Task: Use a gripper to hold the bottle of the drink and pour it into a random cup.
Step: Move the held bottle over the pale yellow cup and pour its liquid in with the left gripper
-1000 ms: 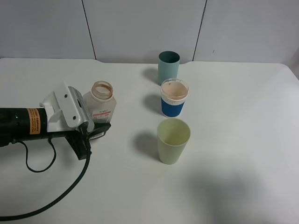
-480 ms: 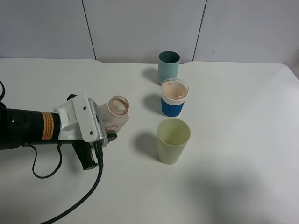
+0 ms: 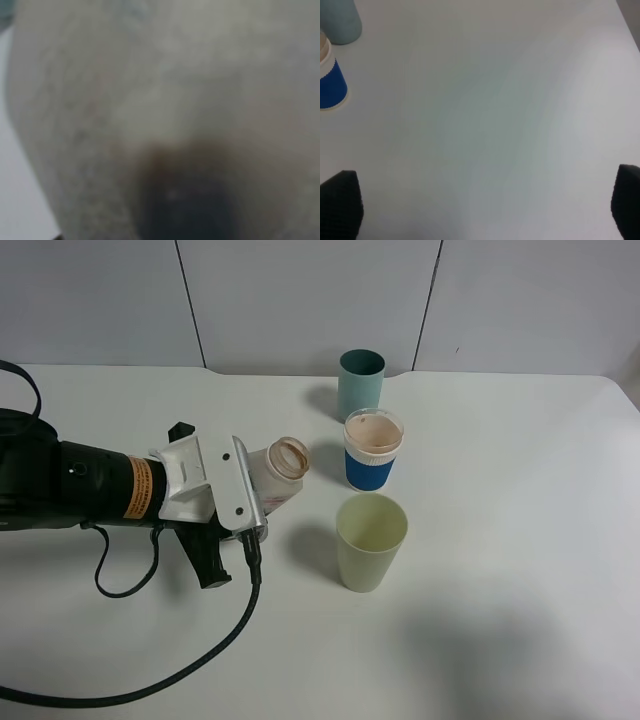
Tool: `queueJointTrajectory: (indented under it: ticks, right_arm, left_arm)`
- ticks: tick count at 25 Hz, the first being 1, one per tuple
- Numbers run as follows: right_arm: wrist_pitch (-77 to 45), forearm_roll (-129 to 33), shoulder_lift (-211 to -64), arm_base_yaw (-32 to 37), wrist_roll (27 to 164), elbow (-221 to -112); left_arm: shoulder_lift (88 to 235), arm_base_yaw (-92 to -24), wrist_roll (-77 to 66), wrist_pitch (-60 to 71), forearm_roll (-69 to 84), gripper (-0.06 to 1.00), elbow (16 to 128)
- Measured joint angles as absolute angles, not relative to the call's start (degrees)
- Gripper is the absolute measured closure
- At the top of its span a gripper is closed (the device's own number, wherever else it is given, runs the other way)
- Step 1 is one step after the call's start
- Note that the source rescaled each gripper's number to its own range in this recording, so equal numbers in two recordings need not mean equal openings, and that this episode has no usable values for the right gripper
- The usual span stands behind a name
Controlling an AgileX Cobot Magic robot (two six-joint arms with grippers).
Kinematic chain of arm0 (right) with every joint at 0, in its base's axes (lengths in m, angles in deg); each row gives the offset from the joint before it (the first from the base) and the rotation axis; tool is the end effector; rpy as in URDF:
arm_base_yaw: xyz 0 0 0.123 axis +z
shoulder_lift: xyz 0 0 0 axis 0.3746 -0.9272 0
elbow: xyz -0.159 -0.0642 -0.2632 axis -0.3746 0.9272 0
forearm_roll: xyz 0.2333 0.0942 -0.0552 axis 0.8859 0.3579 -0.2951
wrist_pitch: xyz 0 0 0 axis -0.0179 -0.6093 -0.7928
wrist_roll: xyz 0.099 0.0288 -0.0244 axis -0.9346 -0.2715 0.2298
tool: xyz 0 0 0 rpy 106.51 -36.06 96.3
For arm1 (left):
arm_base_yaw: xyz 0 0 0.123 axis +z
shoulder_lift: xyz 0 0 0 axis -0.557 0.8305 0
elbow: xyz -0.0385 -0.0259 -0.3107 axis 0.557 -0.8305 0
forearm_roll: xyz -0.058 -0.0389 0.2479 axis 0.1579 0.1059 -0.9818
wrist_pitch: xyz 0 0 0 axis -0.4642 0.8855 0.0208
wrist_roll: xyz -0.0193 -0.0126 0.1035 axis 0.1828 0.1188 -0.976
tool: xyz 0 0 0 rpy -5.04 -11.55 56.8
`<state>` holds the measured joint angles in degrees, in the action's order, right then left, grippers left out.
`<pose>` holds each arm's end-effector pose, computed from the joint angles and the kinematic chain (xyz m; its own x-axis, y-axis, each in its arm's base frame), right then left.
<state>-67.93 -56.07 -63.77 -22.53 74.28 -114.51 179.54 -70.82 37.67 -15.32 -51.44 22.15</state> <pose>-0.0160 0.0001 0.2713 -0.4625 -0.0238 -0.8863 -0.0037 0.9997 -0.0249 0.2088 -0.1847 0.1596 -0.0524 0.7411 -0.6694 0.8988 0.3271 0.2917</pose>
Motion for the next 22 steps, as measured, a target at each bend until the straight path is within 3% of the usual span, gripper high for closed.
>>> queueJointTrajectory:
  ticks: [22]
  right_arm:
    - [-67.9, -56.1, -63.8, -22.5, 74.3, -114.5]
  left_arm:
    - [179.5, -73.3, 46.3, -3.2, -57.5, 0.89, 29.2]
